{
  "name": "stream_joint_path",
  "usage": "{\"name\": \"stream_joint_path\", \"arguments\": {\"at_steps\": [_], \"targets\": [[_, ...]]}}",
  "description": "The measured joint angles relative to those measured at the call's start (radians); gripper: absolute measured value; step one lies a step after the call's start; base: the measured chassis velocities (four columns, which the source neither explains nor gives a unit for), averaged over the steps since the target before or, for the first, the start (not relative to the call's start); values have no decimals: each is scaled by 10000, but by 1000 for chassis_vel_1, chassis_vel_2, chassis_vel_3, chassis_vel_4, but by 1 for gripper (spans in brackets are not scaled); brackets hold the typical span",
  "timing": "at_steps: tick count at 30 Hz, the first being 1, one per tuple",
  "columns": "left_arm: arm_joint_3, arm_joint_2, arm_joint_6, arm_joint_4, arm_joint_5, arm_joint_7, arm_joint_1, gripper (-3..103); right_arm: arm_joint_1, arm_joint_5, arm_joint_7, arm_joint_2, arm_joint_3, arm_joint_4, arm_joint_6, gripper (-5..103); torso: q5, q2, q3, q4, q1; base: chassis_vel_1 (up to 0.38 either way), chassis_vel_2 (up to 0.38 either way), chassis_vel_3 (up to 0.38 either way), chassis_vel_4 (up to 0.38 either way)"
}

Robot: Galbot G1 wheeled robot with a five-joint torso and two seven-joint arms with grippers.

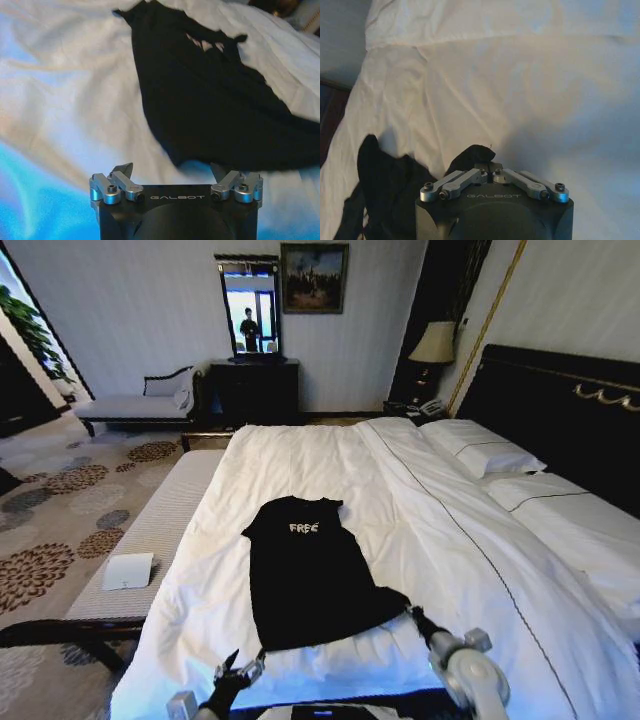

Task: Fold the clothes on the bed.

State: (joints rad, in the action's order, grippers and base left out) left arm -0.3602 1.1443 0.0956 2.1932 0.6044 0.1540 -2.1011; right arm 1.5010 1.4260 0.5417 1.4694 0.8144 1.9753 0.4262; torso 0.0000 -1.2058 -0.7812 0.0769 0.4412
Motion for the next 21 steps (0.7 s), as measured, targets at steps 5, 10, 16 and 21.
{"name": "stream_joint_path", "arguments": {"at_steps": [5, 10, 16, 21], "targets": [[144, -2, -178, -206, -148, -125, -64, 89, -402, -14, 100, -162, -10, -380, -67, 0, 0, 0, 0, 1, 0, 0, 0, 0, 0], [241, 34, -209, -304, 27, -250, 247, 89, -780, -37, 150, -303, 101, -834, -273, 0, 1, 1, 0, 1, 0, 0, 0, 0, 0], [436, 102, 1, -641, 244, -109, 935, 89, -924, -77, 190, -381, 37, -1018, -293, 0, -1, 0, 0, 3, 1, 0, 0, 0, 0], [564, 190, 142, -906, 961, -46, 1293, 86, -920, -196, 184, -279, -74, -1025, -290, 0, -1, 0, 0, 2, 0, 0, 0, 0, 0]]}}
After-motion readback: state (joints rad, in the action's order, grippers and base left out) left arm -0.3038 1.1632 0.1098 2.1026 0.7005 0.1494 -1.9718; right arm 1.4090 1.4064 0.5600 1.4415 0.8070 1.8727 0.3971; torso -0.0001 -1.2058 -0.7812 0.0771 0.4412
